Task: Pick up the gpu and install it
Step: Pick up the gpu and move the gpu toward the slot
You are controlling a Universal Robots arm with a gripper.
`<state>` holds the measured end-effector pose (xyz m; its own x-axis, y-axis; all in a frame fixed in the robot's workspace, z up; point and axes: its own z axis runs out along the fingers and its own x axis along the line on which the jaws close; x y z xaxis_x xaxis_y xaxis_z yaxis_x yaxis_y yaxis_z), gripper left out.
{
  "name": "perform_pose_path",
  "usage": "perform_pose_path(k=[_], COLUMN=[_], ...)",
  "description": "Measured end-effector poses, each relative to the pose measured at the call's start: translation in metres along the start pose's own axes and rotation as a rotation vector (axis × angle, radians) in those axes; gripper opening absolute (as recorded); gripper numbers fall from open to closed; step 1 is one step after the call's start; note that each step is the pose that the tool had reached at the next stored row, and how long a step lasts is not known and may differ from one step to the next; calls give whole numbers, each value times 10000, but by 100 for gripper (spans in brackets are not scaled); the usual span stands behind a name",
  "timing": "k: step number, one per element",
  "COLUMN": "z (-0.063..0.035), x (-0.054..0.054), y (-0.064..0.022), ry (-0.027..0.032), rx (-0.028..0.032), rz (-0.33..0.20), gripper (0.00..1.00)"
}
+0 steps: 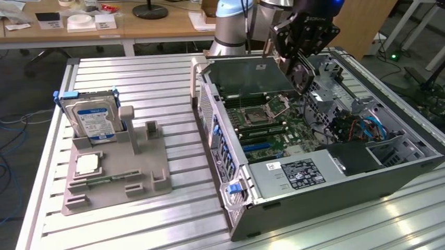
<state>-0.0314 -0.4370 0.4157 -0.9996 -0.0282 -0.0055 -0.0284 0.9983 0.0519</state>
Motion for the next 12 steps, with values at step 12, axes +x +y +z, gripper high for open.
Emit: perform_pose_path(k=[12], z=[1], x=[-127], y=[-3], ry=[0], rx=[1], rz=[-1], gripper=[28])
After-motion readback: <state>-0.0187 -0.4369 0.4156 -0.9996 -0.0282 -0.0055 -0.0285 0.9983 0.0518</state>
